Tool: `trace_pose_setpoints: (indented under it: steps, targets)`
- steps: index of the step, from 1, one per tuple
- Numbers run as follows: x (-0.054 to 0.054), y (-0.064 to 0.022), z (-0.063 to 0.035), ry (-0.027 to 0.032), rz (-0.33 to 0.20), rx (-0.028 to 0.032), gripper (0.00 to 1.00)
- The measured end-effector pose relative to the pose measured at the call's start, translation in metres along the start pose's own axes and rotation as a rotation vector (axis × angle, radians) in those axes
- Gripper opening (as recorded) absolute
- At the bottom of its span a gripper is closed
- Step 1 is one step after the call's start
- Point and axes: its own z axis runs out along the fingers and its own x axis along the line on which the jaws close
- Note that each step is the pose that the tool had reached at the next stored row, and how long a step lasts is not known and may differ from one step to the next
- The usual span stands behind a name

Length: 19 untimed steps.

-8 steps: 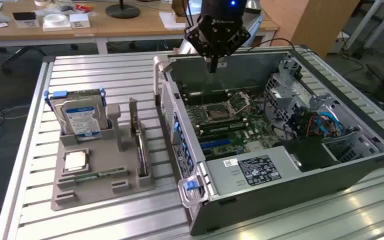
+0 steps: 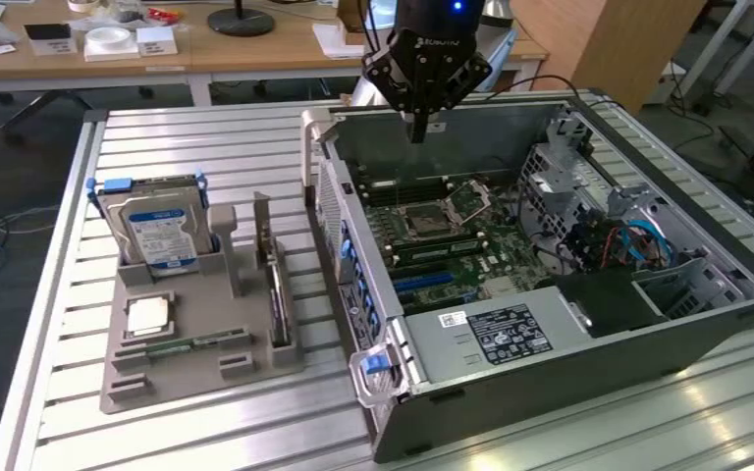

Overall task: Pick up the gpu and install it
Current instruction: 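Reach for the gpu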

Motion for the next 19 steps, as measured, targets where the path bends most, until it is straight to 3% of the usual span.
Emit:
trace_pose_setpoints:
  steps: [19]
  targets:
    - [0.02,-0.0014,-0.0003,0.0,0.0,0.0,0.11]
